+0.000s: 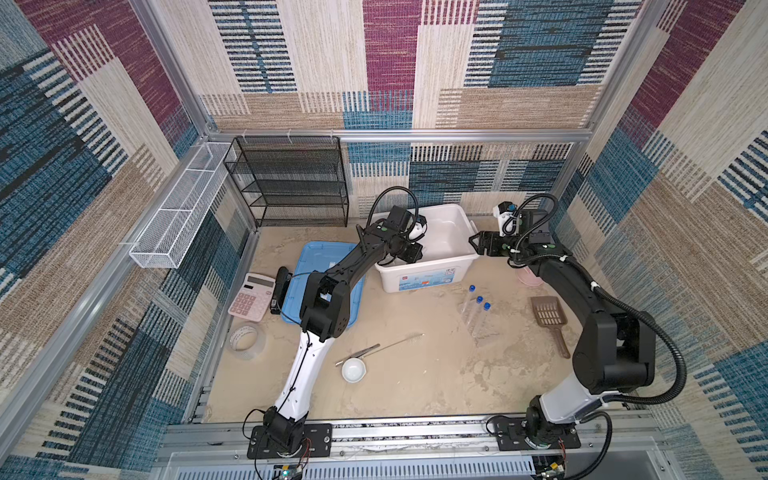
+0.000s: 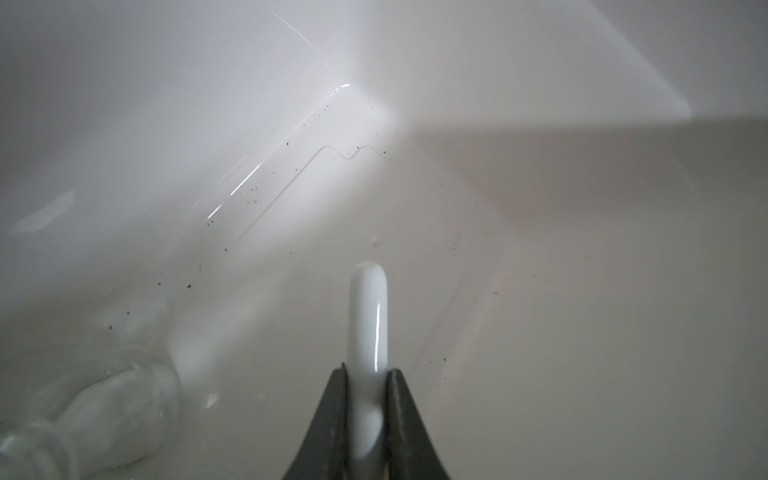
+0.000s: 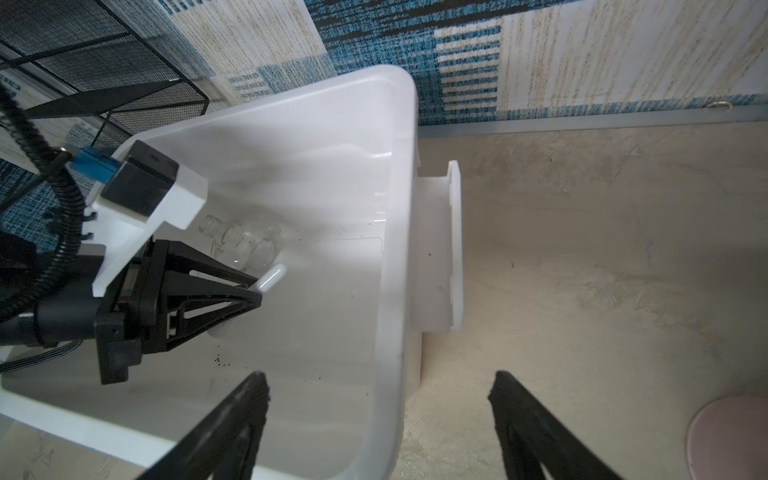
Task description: Organize the chemistry lab equipment
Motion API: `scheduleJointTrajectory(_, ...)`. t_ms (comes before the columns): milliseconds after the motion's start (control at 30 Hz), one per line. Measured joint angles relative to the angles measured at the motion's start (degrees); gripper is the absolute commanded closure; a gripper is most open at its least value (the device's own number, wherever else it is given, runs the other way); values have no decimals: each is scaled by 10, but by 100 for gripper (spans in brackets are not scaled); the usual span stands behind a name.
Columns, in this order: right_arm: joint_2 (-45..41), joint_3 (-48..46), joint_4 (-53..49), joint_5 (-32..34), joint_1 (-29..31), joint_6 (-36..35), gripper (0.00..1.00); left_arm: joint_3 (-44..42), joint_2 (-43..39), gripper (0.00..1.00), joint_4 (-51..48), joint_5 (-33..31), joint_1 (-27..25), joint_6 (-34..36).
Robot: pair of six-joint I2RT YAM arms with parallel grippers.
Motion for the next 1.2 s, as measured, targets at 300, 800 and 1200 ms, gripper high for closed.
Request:
scheduleJointTrajectory(300, 0, 0, 0, 0, 0, 0, 14, -1, 13, 95, -8, 10, 3, -5)
scheduleJointTrajectory(800, 0, 9, -2, -2, 0, 0, 13, -2, 21, 93, -37, 10, 5, -13)
scheduleJointTrajectory(1200, -8, 9, -5, -5, 0, -7, 12, -4, 29, 92, -49, 17, 5, -18)
